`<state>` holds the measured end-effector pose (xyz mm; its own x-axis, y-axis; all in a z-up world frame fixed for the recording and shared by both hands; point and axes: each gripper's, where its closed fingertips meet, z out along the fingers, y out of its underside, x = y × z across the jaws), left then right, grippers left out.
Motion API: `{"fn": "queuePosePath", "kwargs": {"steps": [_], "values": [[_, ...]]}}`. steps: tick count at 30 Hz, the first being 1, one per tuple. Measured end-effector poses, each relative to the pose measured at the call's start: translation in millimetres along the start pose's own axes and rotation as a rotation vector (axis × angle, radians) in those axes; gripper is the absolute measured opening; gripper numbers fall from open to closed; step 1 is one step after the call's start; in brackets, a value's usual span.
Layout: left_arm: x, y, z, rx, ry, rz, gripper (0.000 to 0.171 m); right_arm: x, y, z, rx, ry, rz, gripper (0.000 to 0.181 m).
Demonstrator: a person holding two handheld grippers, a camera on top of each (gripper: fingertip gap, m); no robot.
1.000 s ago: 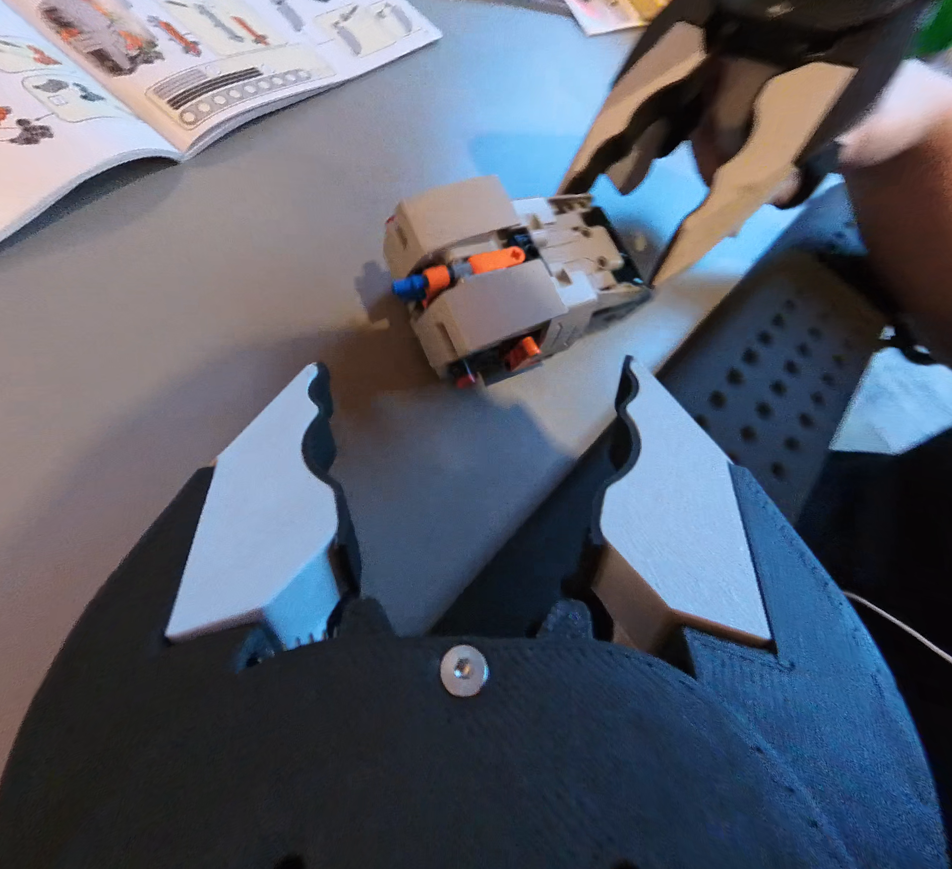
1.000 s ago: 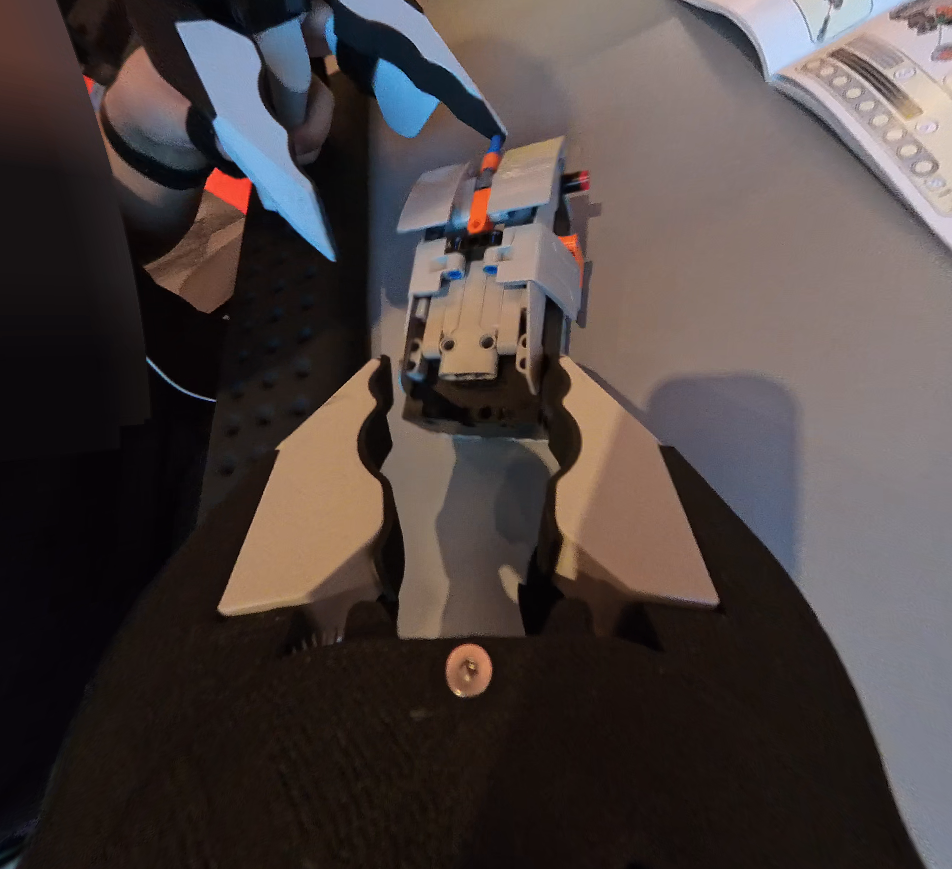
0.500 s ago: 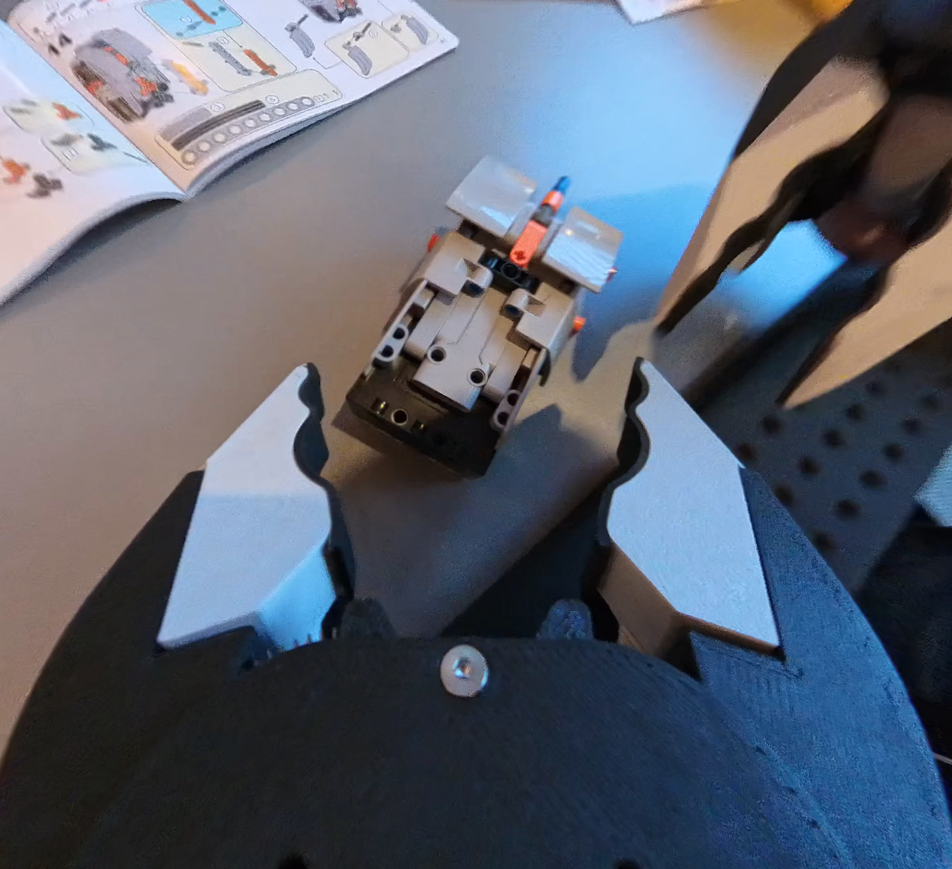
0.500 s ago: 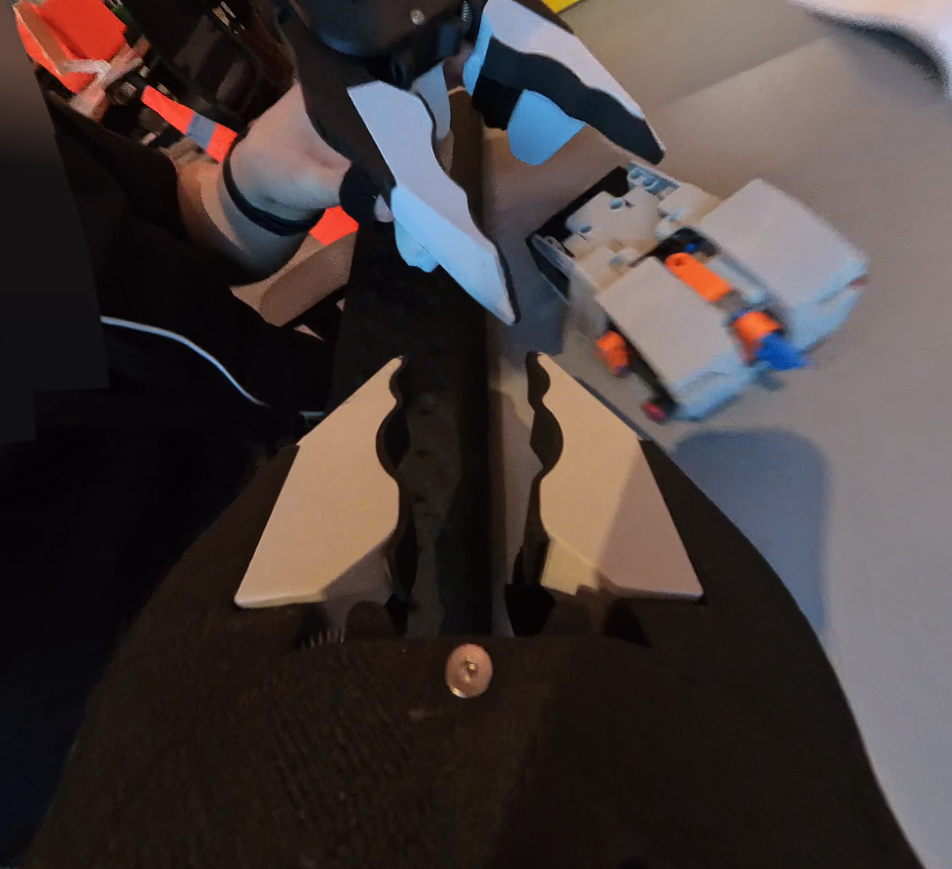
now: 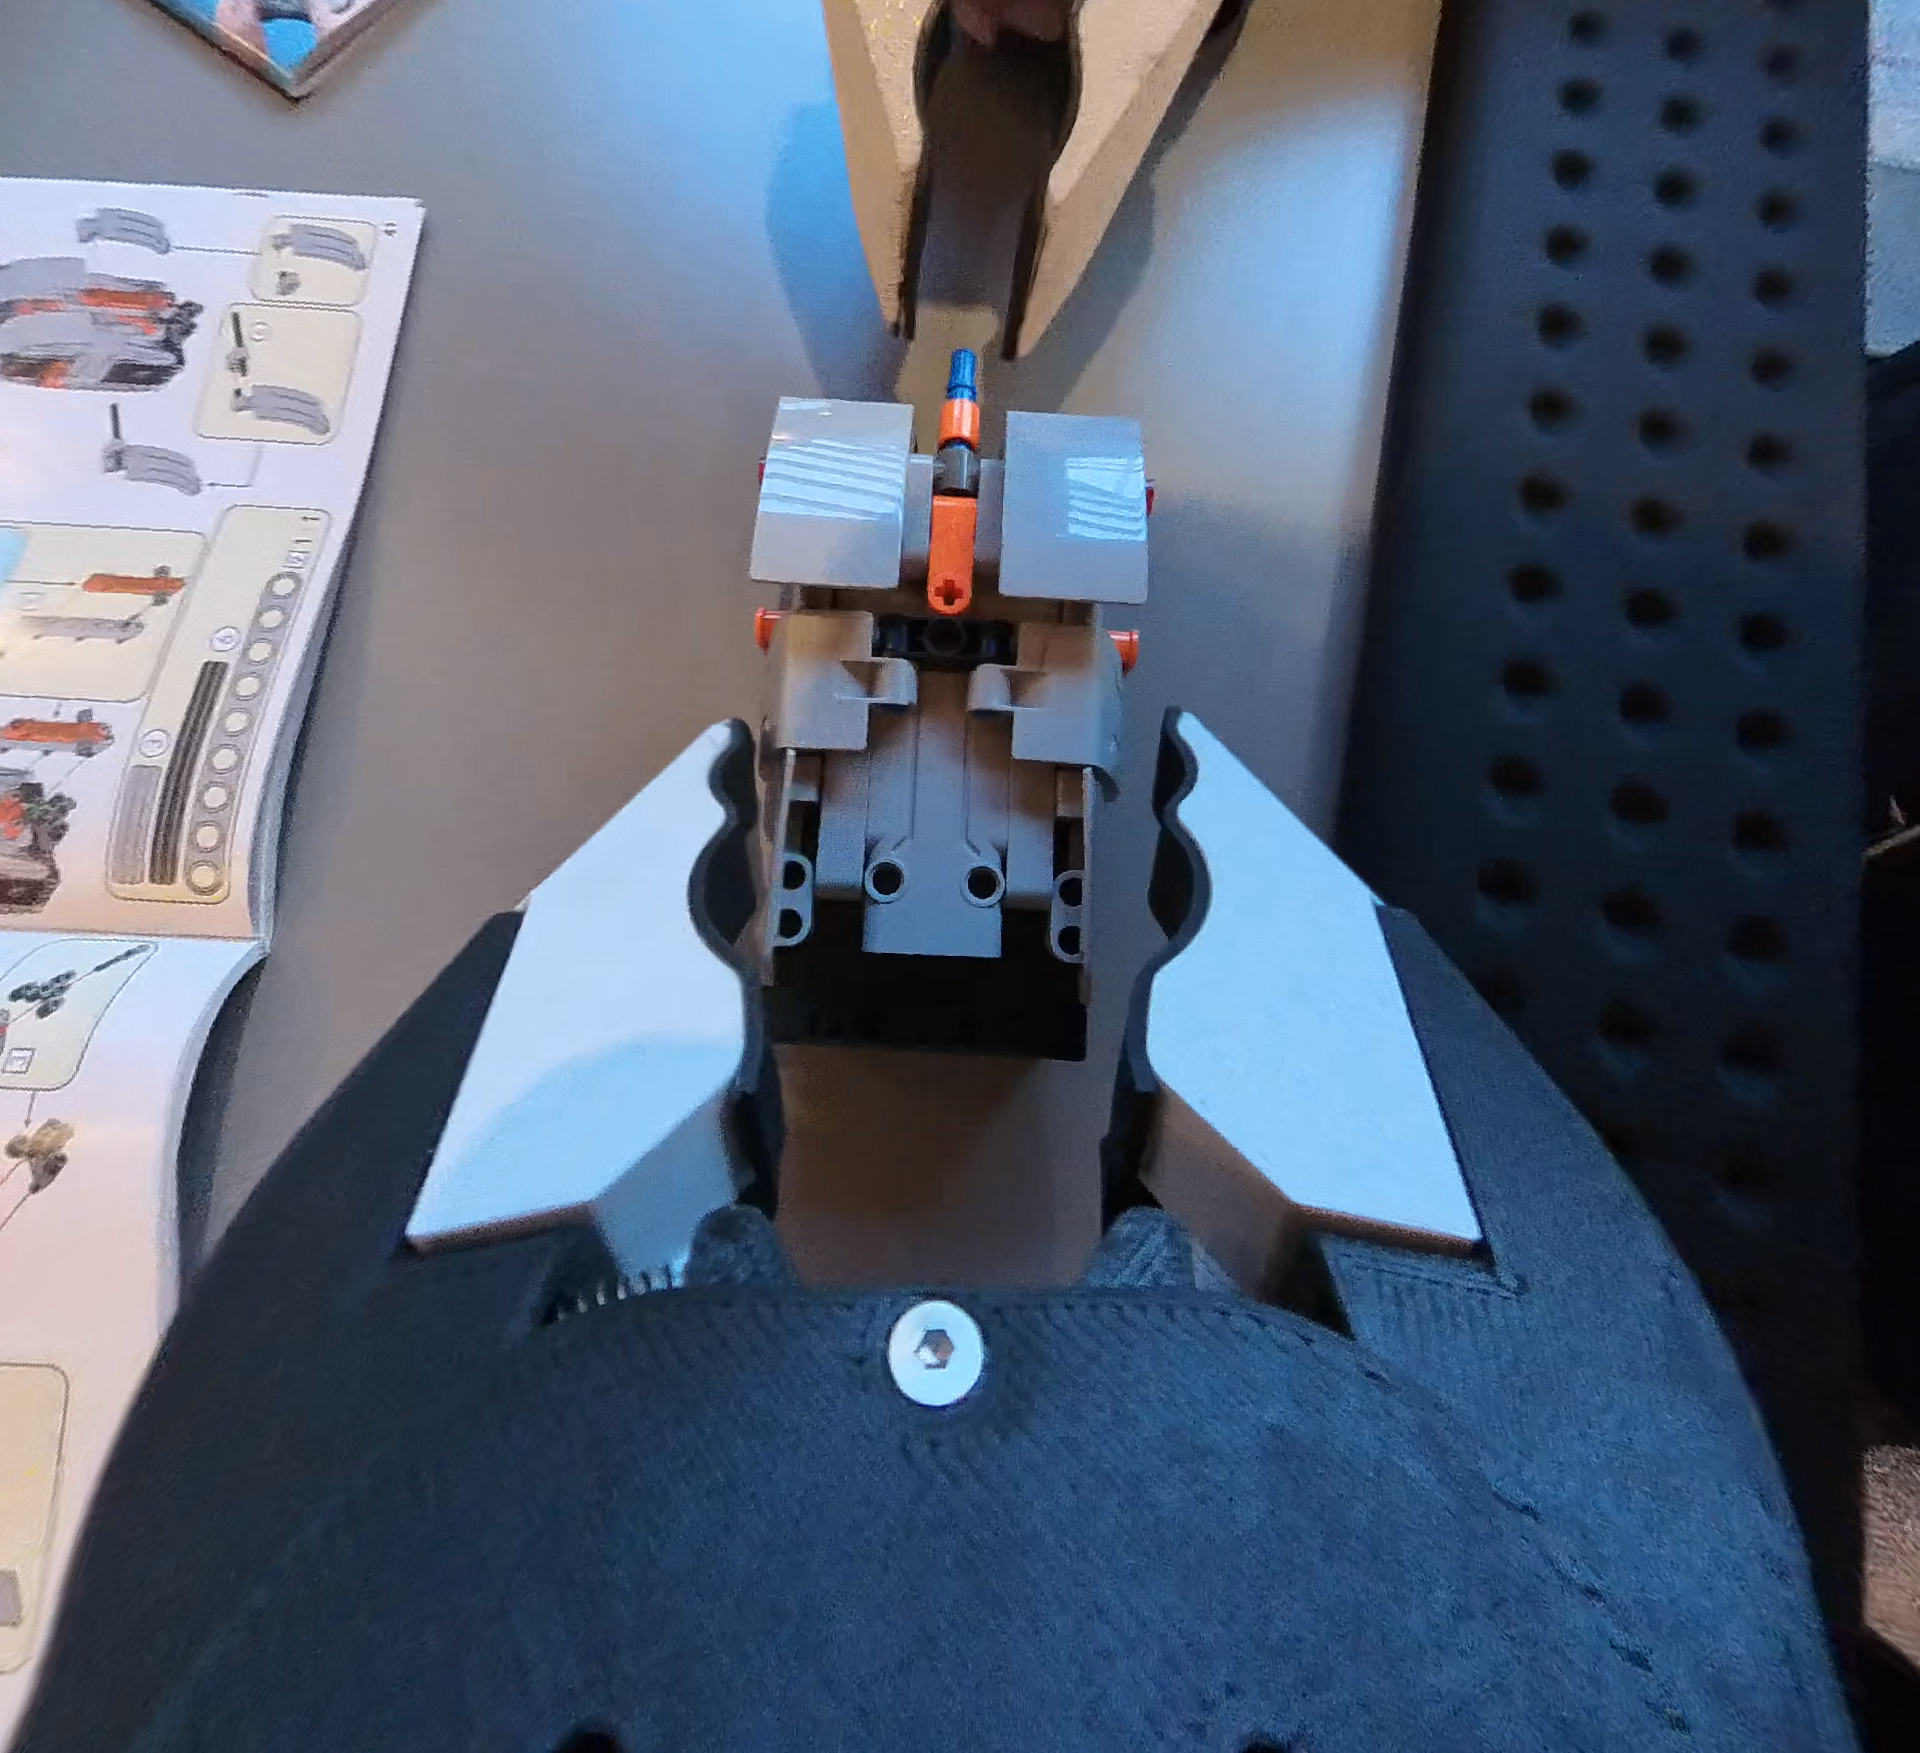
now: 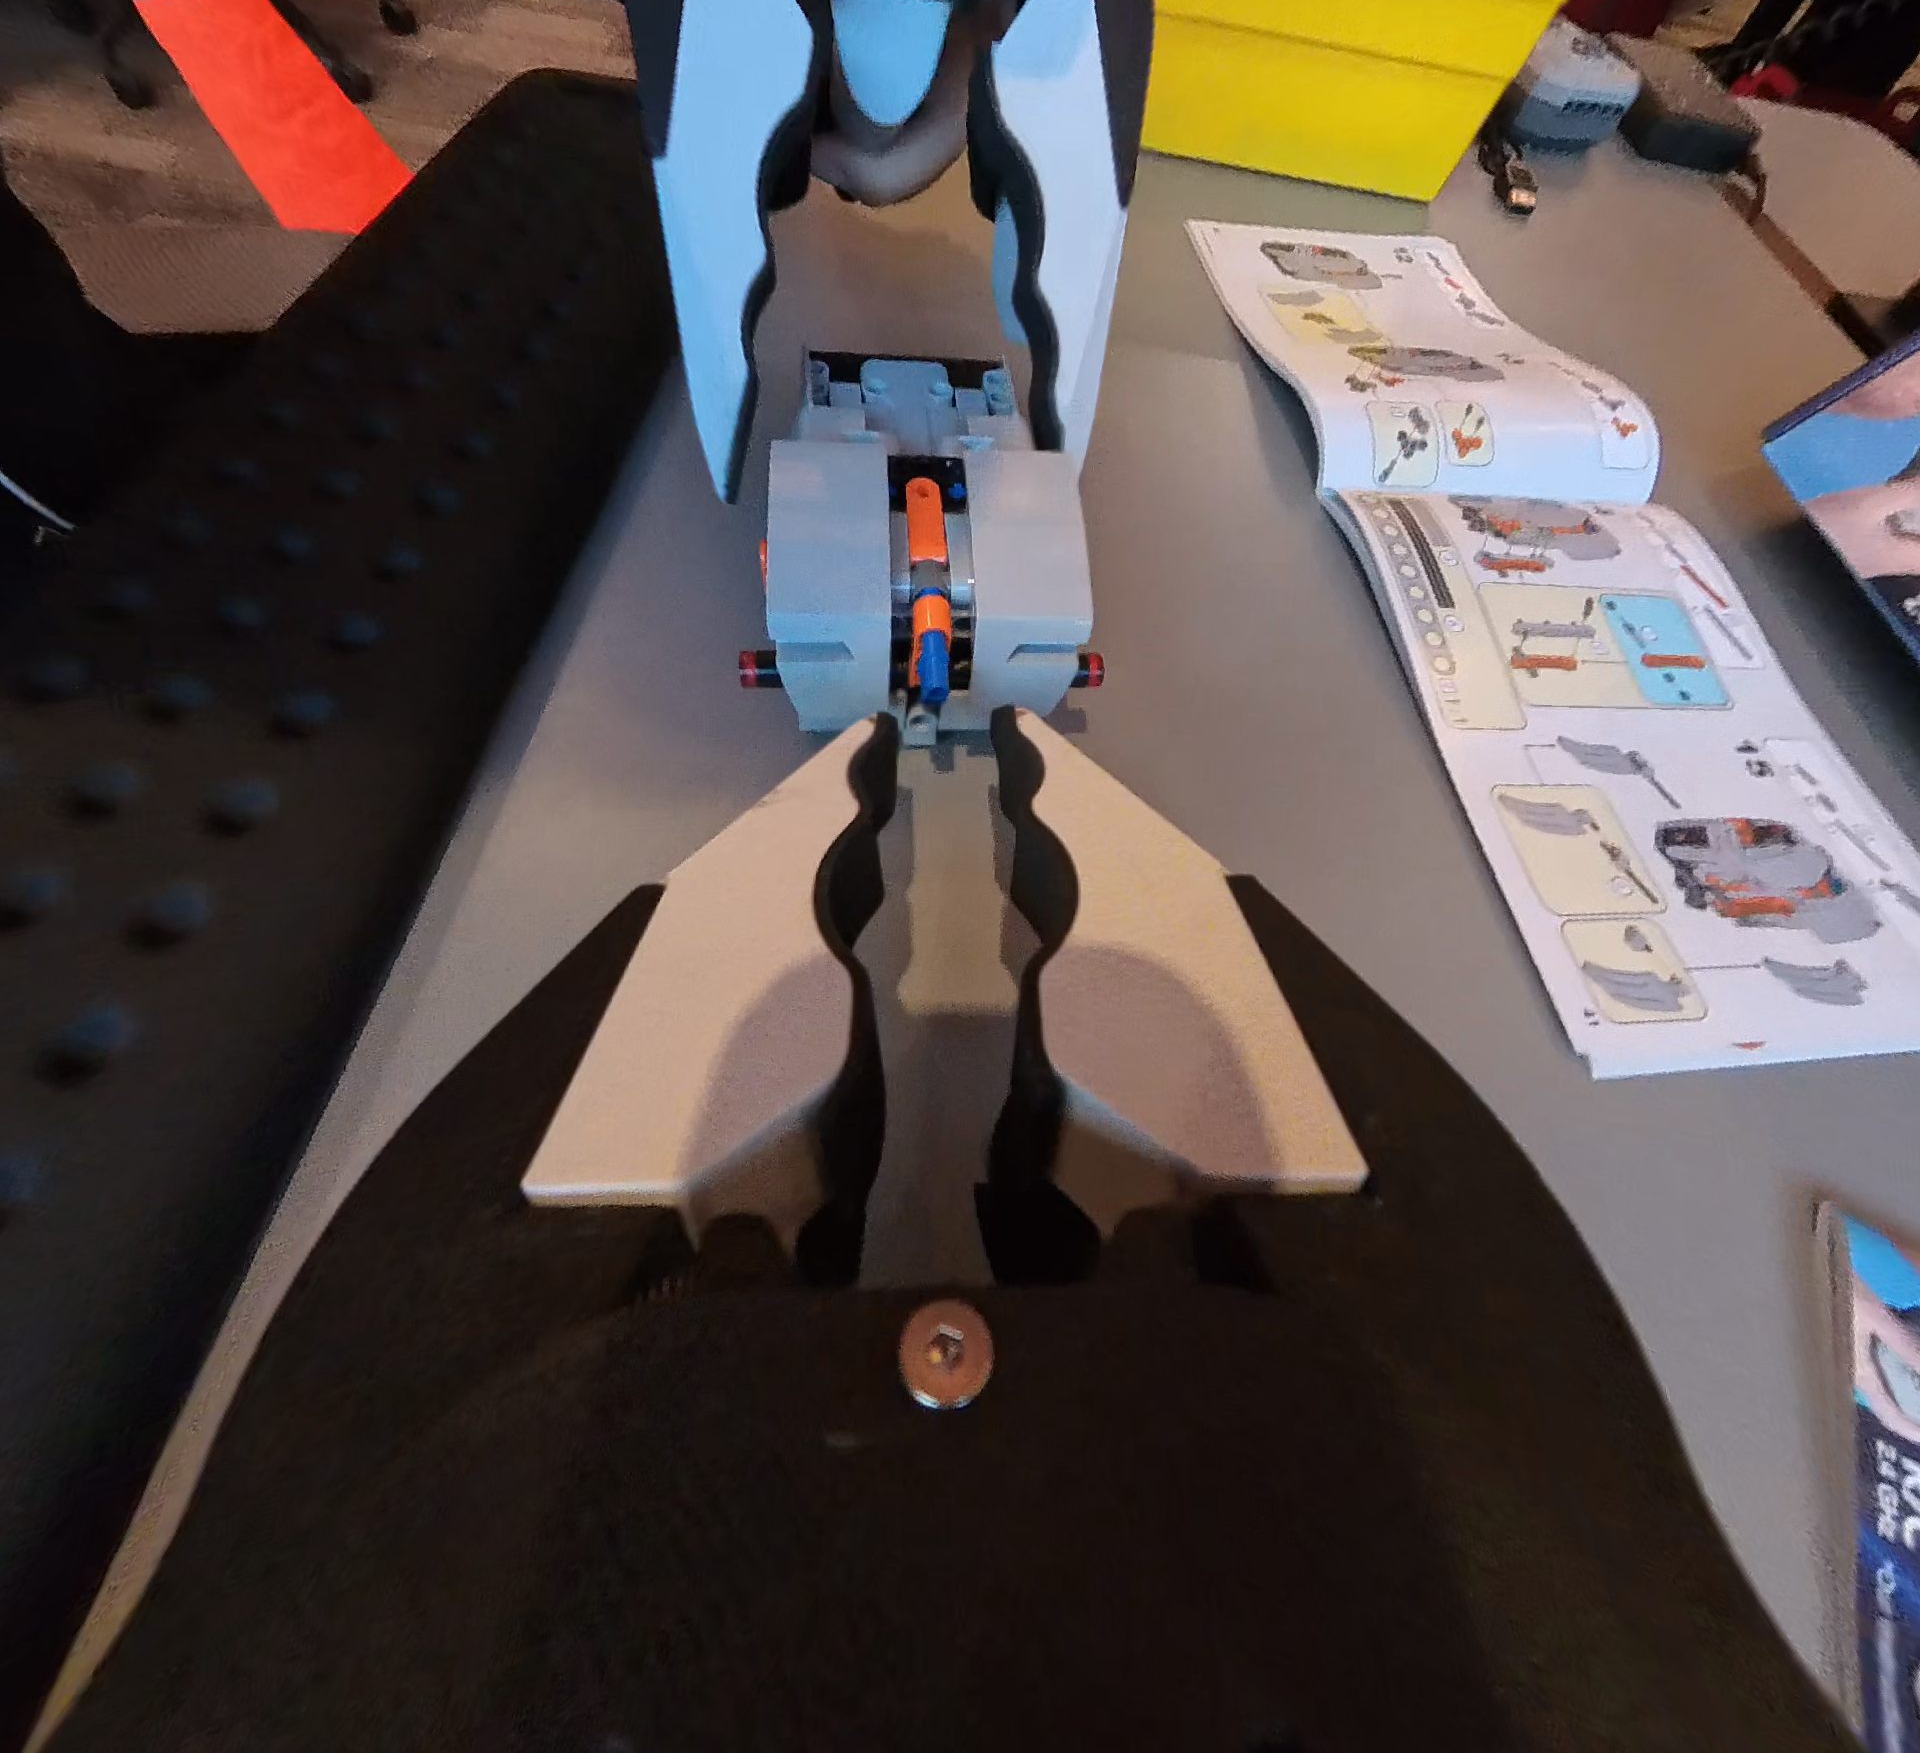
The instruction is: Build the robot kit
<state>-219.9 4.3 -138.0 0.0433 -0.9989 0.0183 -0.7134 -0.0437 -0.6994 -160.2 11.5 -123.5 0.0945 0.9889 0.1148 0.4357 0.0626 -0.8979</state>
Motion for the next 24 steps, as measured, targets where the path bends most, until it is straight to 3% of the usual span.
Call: {"fn": "queuePosePath", "kwargs": {"steps": [3, 9, 14, 18, 24], "values": [[-3.0, 0.5, 1.9, 0.014, -0.028, 0.027, 0.068, -2.9, -7.6, -0.2, 0.049, -0.046, 0.017, 0.007], [-3.3, 0.2, 3.9, 0.06, -0.018, 0.027, 0.068, -2.5, -10.7, 2.0, 0.066, -0.122, 0.1, 0.006], [-3.0, 7.1, 8.1, 0.015, -0.012, 0.045, 0.071, 1.1, -8.2, 0.0, 0.057, -0.091, 0.109, 0.009], [-3.1, 10.9, 10.1, 0.01, -0.022, 0.072, 0.072, -3.6, 3.9, 6.0, -0.036, -0.1, 0.179, 0.009], [-2.7, 10.8, 10.0, 0.024, -0.011, 0.065, 0.072, -3.7, -7.0, 6.8, 0.03, -0.094, 0.183, 0.003]]}}
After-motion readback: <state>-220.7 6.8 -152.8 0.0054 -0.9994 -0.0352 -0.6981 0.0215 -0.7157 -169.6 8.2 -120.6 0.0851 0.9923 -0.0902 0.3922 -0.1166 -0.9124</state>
